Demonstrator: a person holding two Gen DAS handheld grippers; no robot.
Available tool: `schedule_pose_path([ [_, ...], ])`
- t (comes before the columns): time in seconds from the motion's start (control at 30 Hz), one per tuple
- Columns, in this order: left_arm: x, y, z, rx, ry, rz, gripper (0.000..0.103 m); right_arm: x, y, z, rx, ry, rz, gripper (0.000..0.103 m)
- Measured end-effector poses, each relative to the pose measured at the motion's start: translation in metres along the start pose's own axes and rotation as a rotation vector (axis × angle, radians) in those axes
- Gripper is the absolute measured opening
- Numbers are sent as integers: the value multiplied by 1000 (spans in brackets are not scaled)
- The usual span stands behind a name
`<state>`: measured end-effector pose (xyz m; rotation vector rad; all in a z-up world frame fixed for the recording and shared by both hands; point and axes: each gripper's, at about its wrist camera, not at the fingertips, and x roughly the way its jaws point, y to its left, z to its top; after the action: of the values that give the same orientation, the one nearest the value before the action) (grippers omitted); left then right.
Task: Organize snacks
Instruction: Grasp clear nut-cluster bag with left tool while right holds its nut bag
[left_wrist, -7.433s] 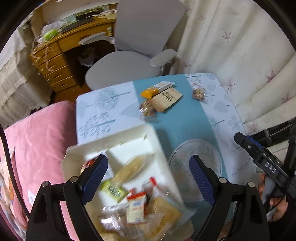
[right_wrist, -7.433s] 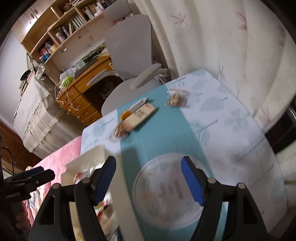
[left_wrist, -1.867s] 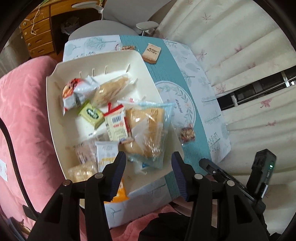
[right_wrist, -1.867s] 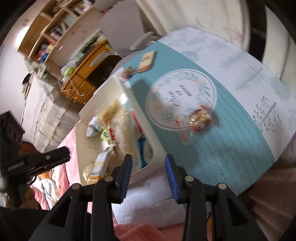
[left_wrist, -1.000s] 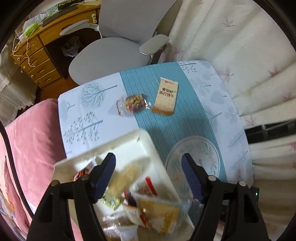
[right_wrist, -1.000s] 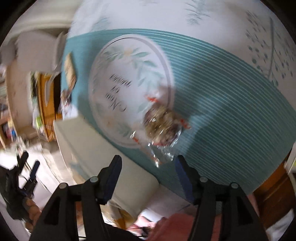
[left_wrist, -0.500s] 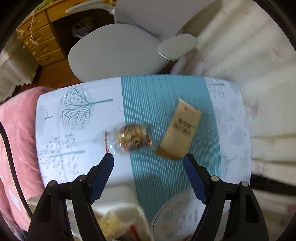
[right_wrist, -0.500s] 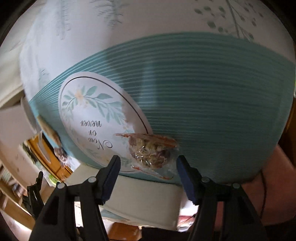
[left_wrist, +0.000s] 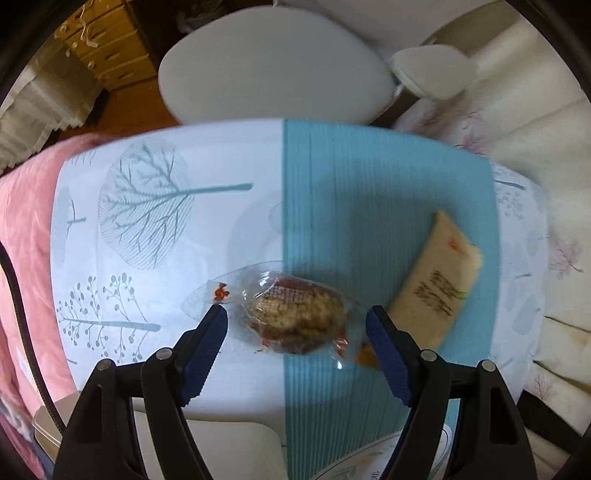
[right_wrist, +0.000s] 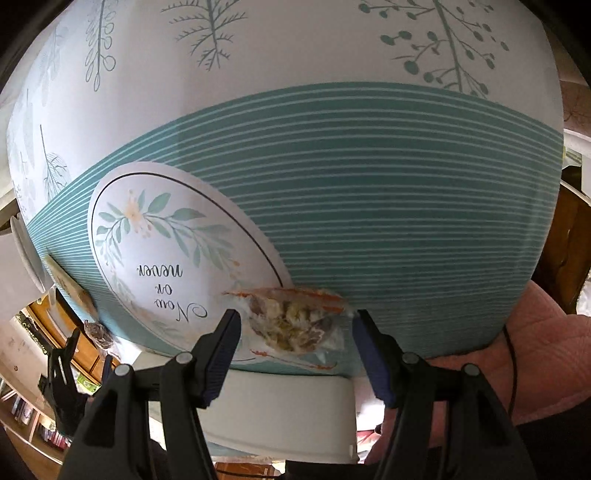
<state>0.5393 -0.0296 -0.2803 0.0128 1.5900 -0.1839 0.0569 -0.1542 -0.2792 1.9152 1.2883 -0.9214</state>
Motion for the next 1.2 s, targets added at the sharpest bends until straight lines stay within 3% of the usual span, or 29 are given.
schedule_pose_path([
  [0.43,11,15,15,-77,-5,-81,77,8,10,13,-31,29,-25,53],
  [0.63,11,14,13,-53,-20,-73,72,9,12,11,-57,33,-29,50],
  [0.67,10,12,13,-51,-24,-61,67,9,14,10,-65,31,-32,49],
  [1.2,-10,26,-3,-50,-37,-52,59,-9,45,-5,-283,-101,-59,48],
])
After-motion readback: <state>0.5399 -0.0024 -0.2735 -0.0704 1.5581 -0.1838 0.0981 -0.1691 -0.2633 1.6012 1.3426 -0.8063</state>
